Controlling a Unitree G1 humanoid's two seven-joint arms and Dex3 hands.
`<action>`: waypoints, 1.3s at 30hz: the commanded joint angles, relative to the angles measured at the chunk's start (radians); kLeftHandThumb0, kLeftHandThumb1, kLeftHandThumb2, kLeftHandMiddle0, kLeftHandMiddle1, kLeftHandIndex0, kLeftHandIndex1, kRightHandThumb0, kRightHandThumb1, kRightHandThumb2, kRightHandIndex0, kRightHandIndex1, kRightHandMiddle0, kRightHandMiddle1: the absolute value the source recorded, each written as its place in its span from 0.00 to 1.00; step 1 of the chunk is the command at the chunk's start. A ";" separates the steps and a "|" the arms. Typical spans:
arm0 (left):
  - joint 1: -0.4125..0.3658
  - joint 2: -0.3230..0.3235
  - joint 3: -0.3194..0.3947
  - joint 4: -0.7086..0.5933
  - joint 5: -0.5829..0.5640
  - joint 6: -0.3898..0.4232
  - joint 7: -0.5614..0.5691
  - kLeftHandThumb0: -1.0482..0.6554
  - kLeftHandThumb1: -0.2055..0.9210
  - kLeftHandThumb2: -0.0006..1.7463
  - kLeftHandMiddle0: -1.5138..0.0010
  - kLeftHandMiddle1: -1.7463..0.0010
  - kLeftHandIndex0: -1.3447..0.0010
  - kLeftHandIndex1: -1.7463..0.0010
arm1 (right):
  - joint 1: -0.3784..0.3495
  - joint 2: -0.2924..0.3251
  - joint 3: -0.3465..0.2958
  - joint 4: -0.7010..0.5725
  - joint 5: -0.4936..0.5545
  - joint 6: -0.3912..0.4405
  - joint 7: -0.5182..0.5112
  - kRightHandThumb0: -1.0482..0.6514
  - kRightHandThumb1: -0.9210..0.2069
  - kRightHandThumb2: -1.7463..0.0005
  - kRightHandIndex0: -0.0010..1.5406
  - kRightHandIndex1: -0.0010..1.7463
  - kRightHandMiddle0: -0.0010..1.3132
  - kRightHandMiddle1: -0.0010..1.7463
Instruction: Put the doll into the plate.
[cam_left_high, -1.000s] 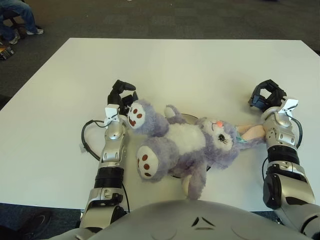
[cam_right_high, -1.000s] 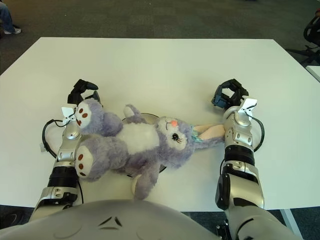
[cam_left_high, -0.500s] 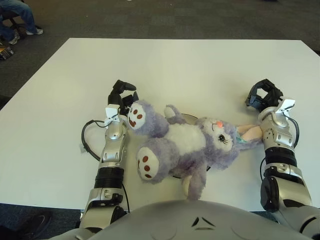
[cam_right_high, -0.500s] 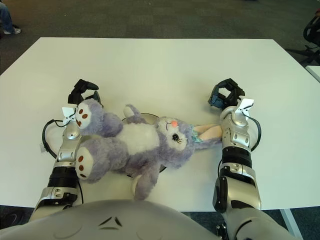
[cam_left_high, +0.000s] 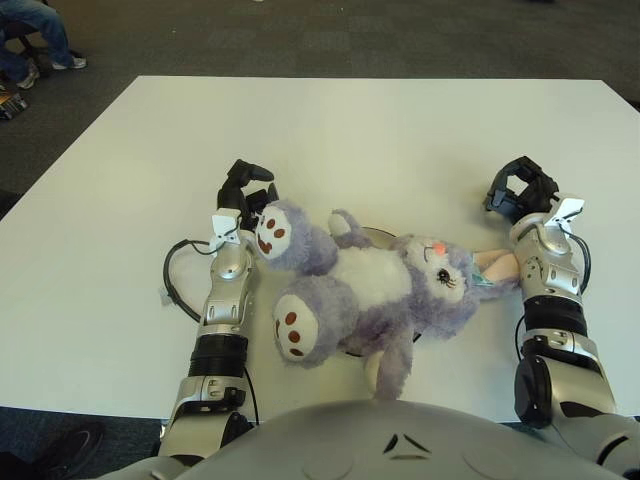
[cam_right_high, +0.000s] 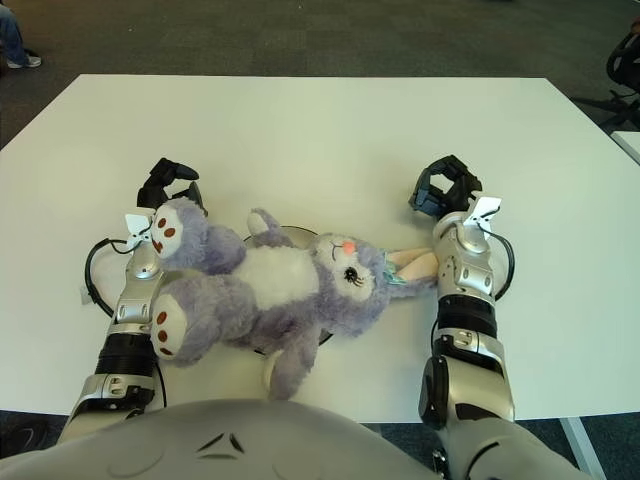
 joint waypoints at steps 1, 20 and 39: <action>0.055 -0.011 -0.005 0.026 -0.002 0.002 -0.008 0.35 0.55 0.68 0.18 0.00 0.60 0.00 | 0.014 0.016 0.002 -0.032 0.010 0.021 -0.010 0.32 0.60 0.19 0.76 1.00 0.51 1.00; 0.060 -0.027 -0.009 -0.004 0.017 0.038 0.030 0.35 0.55 0.68 0.19 0.00 0.60 0.00 | 0.016 0.011 0.017 -0.022 0.000 0.023 0.007 0.32 0.60 0.19 0.79 1.00 0.52 1.00; 0.058 -0.030 -0.013 -0.014 0.022 0.059 0.035 0.35 0.53 0.70 0.18 0.00 0.59 0.00 | 0.014 0.016 0.017 -0.013 0.004 0.011 0.018 0.32 0.59 0.20 0.78 1.00 0.51 1.00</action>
